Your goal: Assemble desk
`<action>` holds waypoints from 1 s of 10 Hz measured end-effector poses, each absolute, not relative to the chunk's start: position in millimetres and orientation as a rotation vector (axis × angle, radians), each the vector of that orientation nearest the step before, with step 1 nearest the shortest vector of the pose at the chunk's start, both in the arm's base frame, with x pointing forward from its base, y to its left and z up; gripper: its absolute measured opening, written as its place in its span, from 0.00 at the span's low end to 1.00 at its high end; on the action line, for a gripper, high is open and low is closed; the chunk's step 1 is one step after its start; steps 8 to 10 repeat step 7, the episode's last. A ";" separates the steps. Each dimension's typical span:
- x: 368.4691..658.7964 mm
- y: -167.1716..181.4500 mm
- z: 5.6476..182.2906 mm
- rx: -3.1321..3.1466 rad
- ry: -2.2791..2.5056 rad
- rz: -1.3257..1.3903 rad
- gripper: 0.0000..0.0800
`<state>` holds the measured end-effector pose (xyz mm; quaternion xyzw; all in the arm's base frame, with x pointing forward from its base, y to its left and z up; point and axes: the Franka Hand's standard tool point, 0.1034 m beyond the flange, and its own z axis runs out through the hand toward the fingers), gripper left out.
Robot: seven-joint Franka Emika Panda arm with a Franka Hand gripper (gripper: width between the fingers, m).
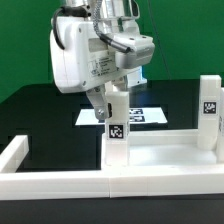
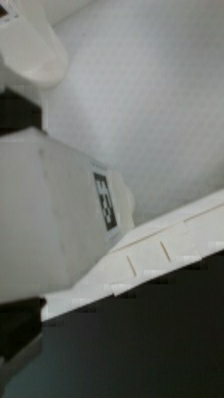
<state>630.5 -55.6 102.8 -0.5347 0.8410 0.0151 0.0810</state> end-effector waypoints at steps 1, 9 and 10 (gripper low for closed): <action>632.4 -54.2 106.8 -1.604 2.503 0.042 0.70; 646.6 -49.1 168.4 -1.581 2.404 -0.003 0.81; 646.6 -49.1 168.4 -1.581 2.404 -0.003 0.81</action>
Offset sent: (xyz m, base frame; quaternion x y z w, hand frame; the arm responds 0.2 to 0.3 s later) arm -0.0079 -0.0019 0.0576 0.0414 -0.0206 0.0001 0.9989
